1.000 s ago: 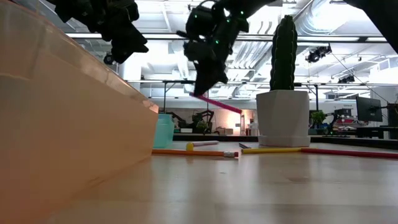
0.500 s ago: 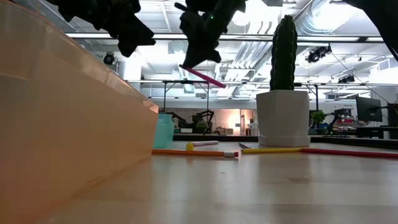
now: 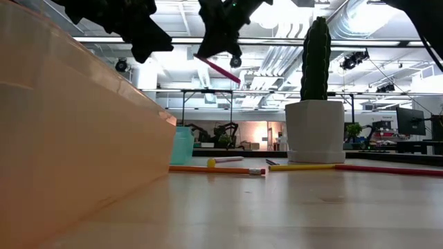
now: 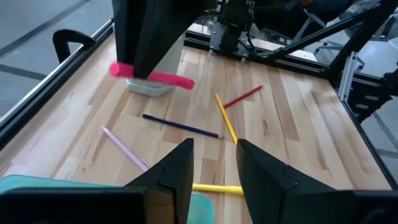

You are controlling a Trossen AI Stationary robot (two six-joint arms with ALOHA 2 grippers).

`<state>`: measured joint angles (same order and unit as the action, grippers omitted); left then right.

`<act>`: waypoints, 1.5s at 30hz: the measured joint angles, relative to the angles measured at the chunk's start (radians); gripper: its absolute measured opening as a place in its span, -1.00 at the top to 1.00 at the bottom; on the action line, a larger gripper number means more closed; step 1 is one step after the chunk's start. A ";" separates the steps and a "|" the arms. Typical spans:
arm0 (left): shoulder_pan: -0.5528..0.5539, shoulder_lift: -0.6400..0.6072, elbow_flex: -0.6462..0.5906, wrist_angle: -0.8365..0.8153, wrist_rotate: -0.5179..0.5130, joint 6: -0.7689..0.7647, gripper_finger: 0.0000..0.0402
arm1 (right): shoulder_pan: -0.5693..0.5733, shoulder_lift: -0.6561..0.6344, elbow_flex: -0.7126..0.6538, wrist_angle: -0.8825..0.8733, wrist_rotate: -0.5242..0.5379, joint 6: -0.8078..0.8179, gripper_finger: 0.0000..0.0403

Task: Sort pens & pencils
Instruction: Put the pink pen into the green bin

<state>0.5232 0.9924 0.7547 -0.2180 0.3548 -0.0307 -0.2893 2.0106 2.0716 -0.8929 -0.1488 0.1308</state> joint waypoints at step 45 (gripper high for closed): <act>0.000 0.000 0.000 0.295 -0.052 -0.075 0.45 | 0.048 0.000 0.136 0.198 -0.143 0.000 0.86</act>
<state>0.5236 0.9920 0.7547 0.0767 0.3033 -0.1059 -0.2412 2.0106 2.2074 -0.6952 -0.2916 0.1307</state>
